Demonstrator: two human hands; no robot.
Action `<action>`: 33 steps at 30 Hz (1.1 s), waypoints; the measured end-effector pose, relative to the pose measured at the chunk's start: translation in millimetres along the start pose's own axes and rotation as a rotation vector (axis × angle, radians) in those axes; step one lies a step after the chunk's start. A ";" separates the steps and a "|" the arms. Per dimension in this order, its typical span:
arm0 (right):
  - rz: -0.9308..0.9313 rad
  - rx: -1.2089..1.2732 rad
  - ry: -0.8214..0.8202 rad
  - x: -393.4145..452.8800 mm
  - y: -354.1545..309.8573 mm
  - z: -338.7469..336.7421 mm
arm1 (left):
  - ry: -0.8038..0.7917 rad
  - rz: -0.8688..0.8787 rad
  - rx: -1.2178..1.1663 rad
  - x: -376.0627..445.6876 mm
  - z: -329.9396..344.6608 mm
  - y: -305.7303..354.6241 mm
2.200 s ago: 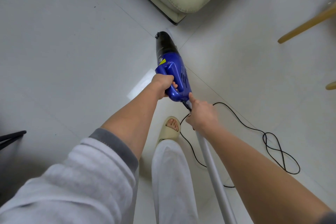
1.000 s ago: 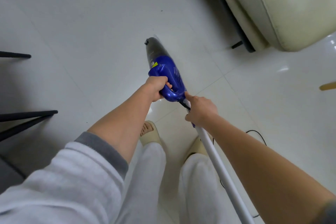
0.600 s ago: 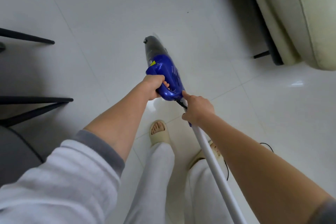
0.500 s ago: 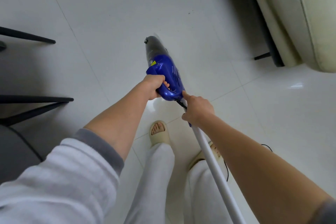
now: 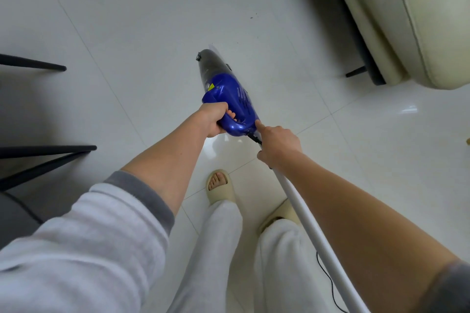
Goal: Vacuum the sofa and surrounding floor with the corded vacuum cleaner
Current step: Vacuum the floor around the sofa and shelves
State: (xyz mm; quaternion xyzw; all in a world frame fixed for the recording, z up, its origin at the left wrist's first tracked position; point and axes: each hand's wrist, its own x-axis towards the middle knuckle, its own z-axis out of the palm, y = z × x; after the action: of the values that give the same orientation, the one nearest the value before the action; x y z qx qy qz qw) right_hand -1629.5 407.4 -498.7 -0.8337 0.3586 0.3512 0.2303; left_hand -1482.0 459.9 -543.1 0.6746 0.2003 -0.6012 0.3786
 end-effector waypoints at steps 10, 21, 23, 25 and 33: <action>0.029 0.022 0.027 5.4 48.5 -3.6 | -0.007 0.001 0.028 10.4 51.6 3.6; 0.078 0.043 0.040 -6.4 106.3 -1.0 | -0.059 -0.001 0.093 10.4 115.2 -5.1; 0.094 0.064 0.039 -8.3 116.2 -0.4 | -0.060 -0.002 0.114 11.1 127.1 -5.8; 0.108 0.079 0.038 -11.4 124.0 1.2 | -0.059 -0.005 0.138 11.7 136.3 -7.9; 0.172 0.143 0.022 -29.1 158.7 9.3 | -0.078 -0.025 0.218 6.6 180.9 -18.8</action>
State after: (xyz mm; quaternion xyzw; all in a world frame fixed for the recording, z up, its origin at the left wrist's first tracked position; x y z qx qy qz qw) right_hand -1768.5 325.0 -503.8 -0.7849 0.4557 0.3341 0.2543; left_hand -1613.6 334.6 -552.8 0.6854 0.1272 -0.6500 0.3026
